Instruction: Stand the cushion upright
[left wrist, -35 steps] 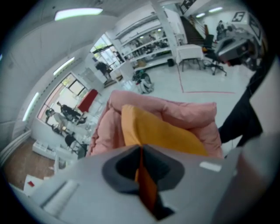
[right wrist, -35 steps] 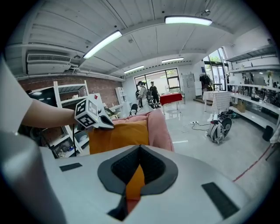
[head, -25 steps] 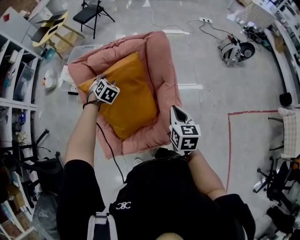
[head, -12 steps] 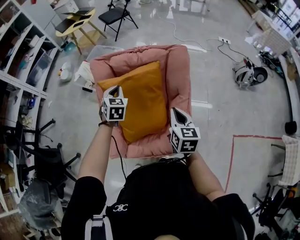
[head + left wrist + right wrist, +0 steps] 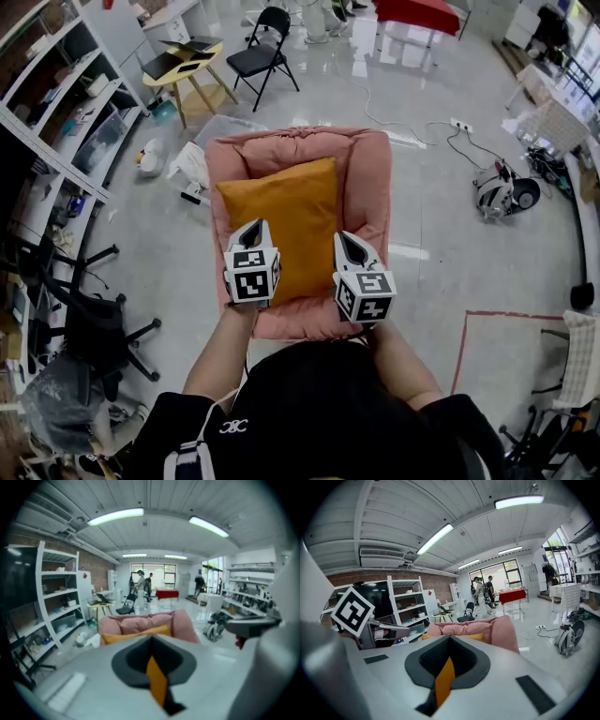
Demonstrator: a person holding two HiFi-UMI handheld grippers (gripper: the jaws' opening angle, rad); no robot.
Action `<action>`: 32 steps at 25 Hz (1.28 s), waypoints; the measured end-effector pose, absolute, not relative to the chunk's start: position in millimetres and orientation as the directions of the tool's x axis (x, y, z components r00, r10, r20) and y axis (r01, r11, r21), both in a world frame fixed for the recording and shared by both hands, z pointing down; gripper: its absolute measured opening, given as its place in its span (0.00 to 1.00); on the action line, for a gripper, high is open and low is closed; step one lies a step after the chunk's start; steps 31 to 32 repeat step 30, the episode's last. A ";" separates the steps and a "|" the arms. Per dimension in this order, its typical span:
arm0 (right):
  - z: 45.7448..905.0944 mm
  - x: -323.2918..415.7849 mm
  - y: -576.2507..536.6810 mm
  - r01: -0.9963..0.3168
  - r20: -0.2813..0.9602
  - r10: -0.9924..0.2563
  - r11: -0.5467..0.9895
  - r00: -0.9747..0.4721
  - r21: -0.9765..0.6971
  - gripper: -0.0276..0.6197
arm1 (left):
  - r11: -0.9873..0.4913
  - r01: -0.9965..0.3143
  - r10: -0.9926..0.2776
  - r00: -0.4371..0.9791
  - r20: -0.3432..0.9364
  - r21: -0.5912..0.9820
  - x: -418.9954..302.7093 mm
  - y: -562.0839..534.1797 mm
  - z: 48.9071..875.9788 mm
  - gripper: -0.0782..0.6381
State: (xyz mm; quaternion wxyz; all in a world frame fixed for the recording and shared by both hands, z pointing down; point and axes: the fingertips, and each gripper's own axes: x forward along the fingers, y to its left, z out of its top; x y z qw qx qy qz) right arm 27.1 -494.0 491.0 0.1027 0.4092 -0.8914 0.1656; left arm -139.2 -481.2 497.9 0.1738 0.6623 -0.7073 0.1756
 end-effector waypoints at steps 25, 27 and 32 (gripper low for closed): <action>472.4 22.2 -482.3 -0.674 0.255 -0.632 0.727 -0.732 -0.131 0.04 | -0.001 -1.000 -0.920 -0.006 0.392 -0.017 -53.5 -450.2 472.2 0.11; 473.4 23.0 -482.6 -0.674 0.257 -0.631 0.727 -0.732 -0.131 0.04 | 0.001 -1.000 -0.920 -0.008 0.391 -0.019 -52.9 -450.6 472.3 0.11; 473.6 26.1 -484.2 -0.674 0.259 -0.631 0.727 -0.732 -0.134 0.04 | 0.003 -1.000 -0.922 -0.011 0.387 -0.022 -50.5 -451.1 470.6 0.11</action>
